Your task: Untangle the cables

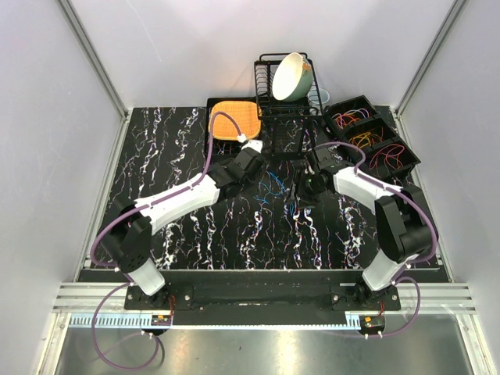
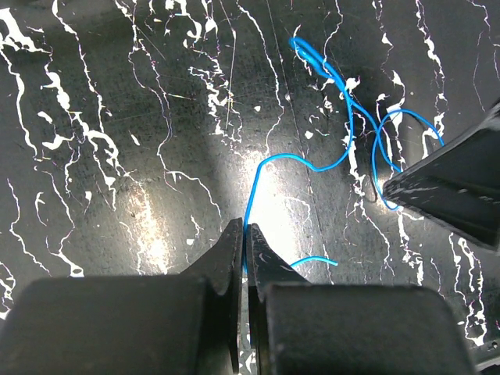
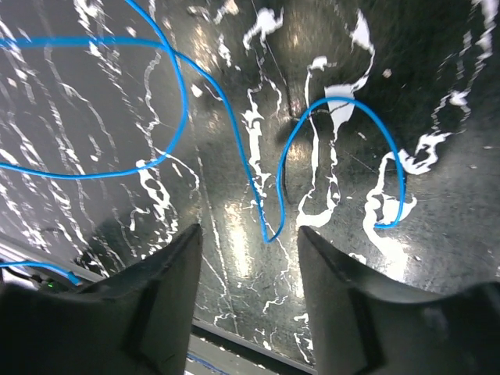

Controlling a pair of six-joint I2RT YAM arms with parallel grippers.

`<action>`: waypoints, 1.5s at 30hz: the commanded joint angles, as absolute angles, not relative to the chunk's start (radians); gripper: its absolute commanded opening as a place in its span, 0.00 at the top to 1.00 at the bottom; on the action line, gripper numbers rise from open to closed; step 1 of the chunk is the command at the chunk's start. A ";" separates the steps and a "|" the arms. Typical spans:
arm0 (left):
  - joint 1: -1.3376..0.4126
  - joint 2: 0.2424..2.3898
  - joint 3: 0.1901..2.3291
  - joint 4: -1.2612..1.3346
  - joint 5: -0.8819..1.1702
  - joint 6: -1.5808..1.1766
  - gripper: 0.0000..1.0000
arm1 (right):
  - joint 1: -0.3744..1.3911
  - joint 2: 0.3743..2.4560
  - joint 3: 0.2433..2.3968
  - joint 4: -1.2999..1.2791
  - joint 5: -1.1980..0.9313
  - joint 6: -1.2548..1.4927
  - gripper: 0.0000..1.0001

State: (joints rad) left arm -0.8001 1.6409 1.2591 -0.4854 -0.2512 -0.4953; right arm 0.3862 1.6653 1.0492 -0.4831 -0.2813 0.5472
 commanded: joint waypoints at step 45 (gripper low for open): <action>-0.923 1.620 1.339 -0.543 -0.209 -0.428 1.00 | 0.468 1.649 0.933 -0.189 -0.583 0.792 1.00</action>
State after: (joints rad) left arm -0.9218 1.6222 1.3483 -0.6117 -0.2295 -0.4011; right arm 0.4610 1.6993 0.8871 -0.1291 -0.6743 0.8623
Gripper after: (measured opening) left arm 0.009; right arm 0.010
